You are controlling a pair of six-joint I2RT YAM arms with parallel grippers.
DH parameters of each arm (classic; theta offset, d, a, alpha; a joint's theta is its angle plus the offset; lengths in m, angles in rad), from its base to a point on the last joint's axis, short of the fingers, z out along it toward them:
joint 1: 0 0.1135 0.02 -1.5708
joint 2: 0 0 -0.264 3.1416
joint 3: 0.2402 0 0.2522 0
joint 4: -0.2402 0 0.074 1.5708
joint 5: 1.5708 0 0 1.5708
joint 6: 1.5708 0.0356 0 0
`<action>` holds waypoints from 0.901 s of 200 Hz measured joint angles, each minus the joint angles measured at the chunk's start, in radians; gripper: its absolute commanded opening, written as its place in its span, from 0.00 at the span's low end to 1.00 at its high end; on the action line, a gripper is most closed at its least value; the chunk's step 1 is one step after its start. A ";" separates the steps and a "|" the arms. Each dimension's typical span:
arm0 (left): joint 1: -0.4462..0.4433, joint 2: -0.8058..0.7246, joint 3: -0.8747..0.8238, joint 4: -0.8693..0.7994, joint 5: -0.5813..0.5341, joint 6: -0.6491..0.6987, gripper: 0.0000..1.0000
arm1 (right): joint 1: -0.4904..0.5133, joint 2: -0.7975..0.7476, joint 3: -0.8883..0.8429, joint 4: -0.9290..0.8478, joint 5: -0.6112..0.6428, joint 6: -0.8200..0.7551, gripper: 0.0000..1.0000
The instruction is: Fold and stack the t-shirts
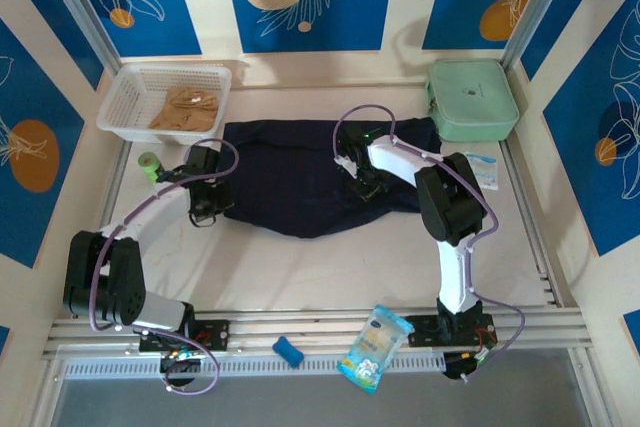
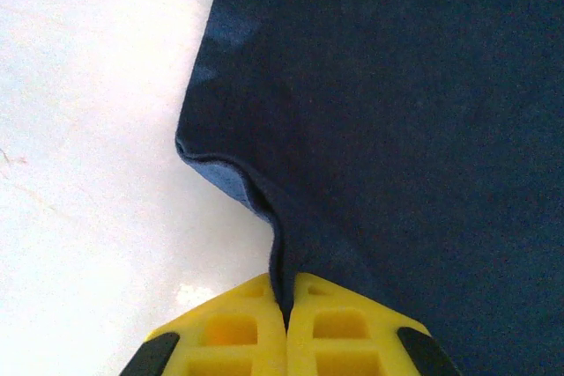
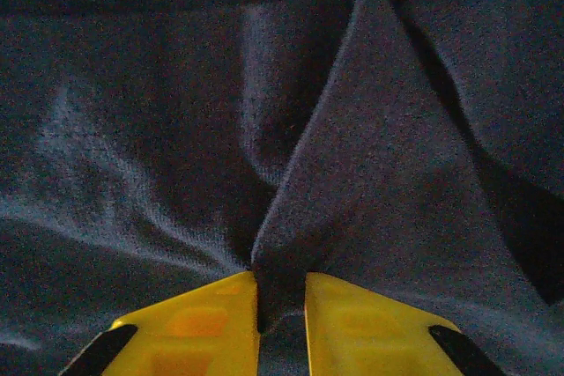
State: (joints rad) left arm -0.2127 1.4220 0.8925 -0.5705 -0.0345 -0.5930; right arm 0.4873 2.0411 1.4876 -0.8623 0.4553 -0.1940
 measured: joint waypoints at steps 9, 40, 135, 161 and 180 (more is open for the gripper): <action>0.000 0.000 0.000 0.000 0.000 0.000 0.00 | -0.002 0.000 0.007 -0.002 0.000 0.001 0.23; 0.000 -0.001 -0.002 0.000 0.000 0.000 0.00 | -0.003 0.000 0.027 -0.002 0.000 0.001 0.23; 0.000 -0.001 -0.002 0.000 0.000 0.000 0.00 | -0.013 0.001 0.037 -0.004 0.010 0.012 0.00; 0.000 -0.001 -0.002 0.000 0.000 0.000 0.00 | -0.021 -0.005 0.036 0.005 0.048 0.011 0.00; 0.000 -0.001 -0.001 -0.007 -0.001 0.002 0.00 | -0.025 -0.058 0.019 0.013 0.080 0.009 0.00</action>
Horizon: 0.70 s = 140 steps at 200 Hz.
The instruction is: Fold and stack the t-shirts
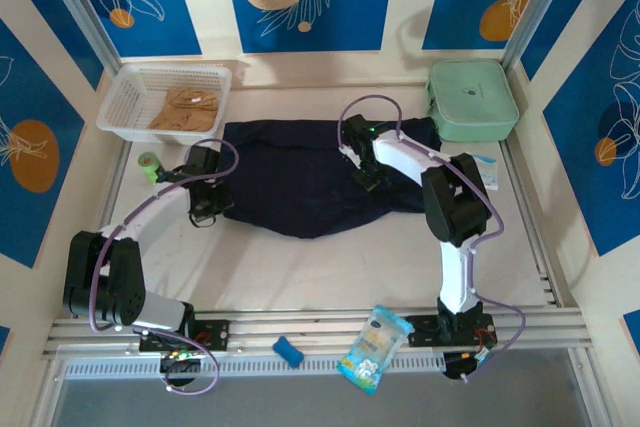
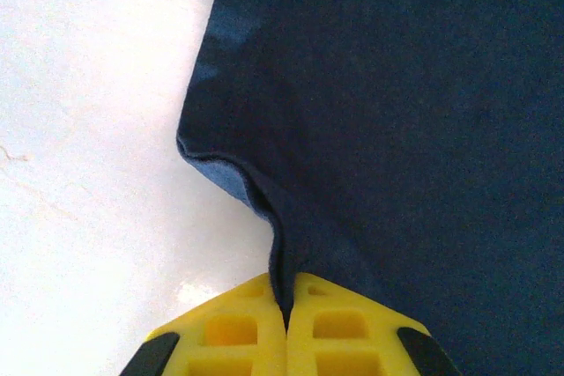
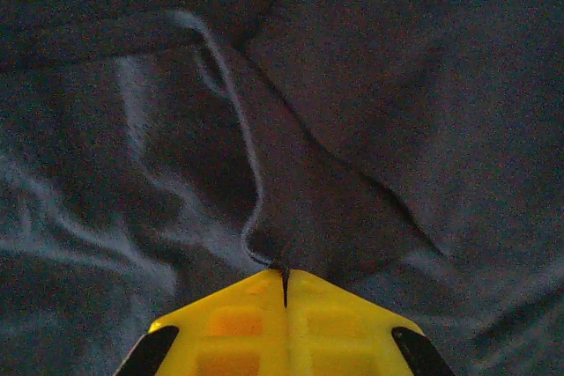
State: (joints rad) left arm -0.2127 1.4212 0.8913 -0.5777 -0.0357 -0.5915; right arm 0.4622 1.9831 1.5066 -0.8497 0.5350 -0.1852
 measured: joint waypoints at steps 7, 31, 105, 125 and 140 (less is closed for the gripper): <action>0.000 0.000 0.002 -0.008 -0.002 0.001 0.00 | -0.002 -0.037 -0.014 0.002 0.013 -0.002 0.00; 0.000 -0.006 0.010 -0.026 -0.011 0.018 0.00 | -0.005 -0.236 -0.078 0.002 0.056 -0.016 0.00; -0.001 -0.089 0.020 -0.068 -0.023 0.024 0.00 | -0.006 -0.698 -0.187 -0.019 0.113 -0.043 0.00; -0.001 -0.137 0.005 -0.075 -0.023 0.021 0.00 | 0.002 -0.761 -0.211 -0.035 0.113 -0.042 0.00; -0.001 -0.167 -0.015 -0.080 -0.022 0.016 0.00 | 0.017 -0.800 -0.229 -0.053 0.117 -0.038 0.00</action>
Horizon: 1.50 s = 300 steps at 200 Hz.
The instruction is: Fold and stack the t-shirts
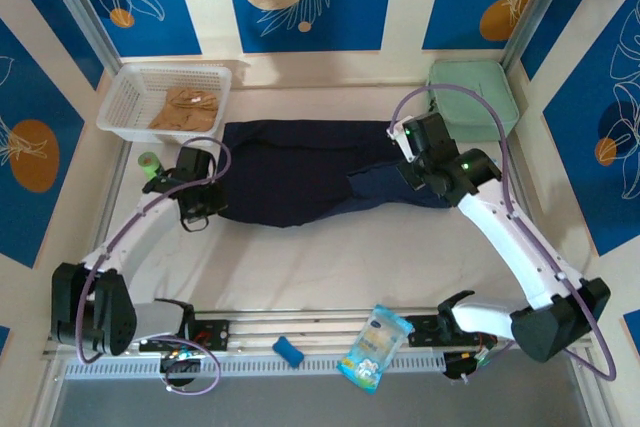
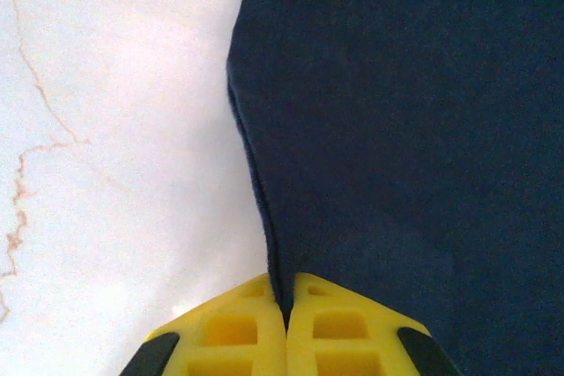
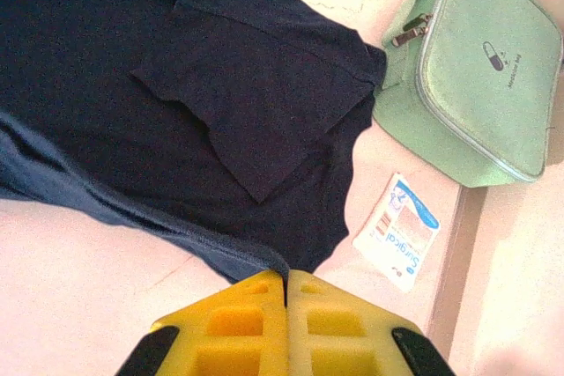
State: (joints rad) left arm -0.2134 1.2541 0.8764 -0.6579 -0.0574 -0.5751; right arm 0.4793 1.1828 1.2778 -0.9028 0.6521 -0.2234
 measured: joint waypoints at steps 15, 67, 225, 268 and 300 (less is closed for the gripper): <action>0.000 -0.023 -0.028 -0.006 0.000 -0.007 0.00 | 0.023 -0.035 -0.021 -0.022 0.005 0.010 0.00; 0.000 -0.051 -0.088 -0.032 -0.002 -0.027 0.00 | 0.058 -0.171 -0.098 -0.099 0.019 0.058 0.00; 0.000 0.283 0.222 -0.044 -0.082 -0.016 0.00 | -0.192 0.160 -0.014 0.075 -0.080 -0.068 0.00; 0.002 0.394 0.296 -0.053 -0.091 0.006 0.00 | -0.247 0.282 0.069 0.135 -0.131 -0.130 0.00; 0.008 0.477 0.354 -0.063 -0.109 0.014 0.00 | -0.282 0.389 0.129 0.159 -0.163 -0.167 0.00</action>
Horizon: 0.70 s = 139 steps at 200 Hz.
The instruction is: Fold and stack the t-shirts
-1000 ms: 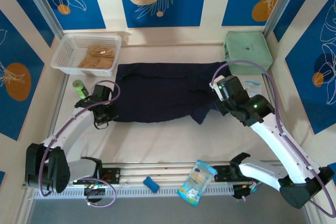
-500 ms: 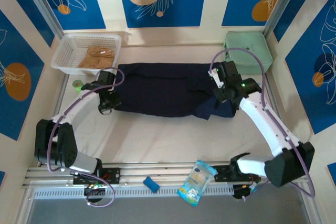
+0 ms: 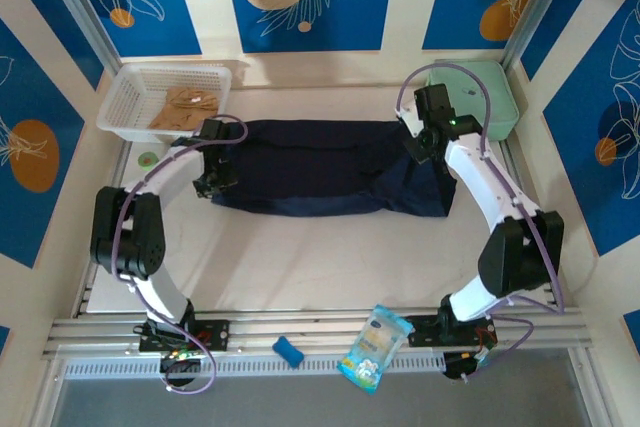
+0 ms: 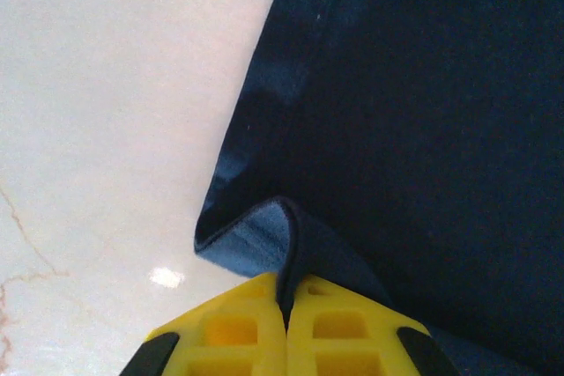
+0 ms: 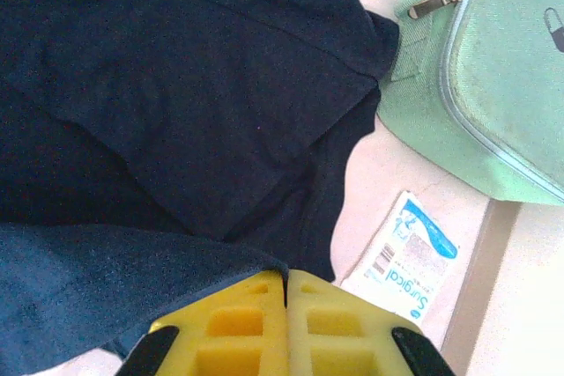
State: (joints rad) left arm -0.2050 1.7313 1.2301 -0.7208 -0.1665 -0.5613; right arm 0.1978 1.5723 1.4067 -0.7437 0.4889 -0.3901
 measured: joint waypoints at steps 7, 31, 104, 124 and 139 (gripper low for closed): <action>0.000 0.018 0.015 -0.003 -0.003 0.003 0.00 | -0.006 0.021 0.012 0.005 -0.004 -0.007 0.00; 0.004 0.069 0.066 -0.006 -0.022 0.014 0.00 | -0.022 0.095 0.058 0.018 -0.020 -0.029 0.00; 0.007 0.203 0.186 -0.024 -0.049 0.022 0.00 | -0.032 0.248 0.167 0.027 -0.034 -0.069 0.00; 0.007 0.216 0.205 -0.039 -0.061 0.023 0.00 | -0.036 0.267 0.185 0.026 -0.034 -0.076 0.00; 0.009 0.220 0.222 -0.052 -0.072 0.030 0.00 | -0.039 0.277 0.202 0.026 -0.034 -0.079 0.00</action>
State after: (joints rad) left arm -0.1963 1.9514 1.4521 -0.7727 -0.2386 -0.5312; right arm 0.1585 1.8496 1.6085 -0.7177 0.4545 -0.4686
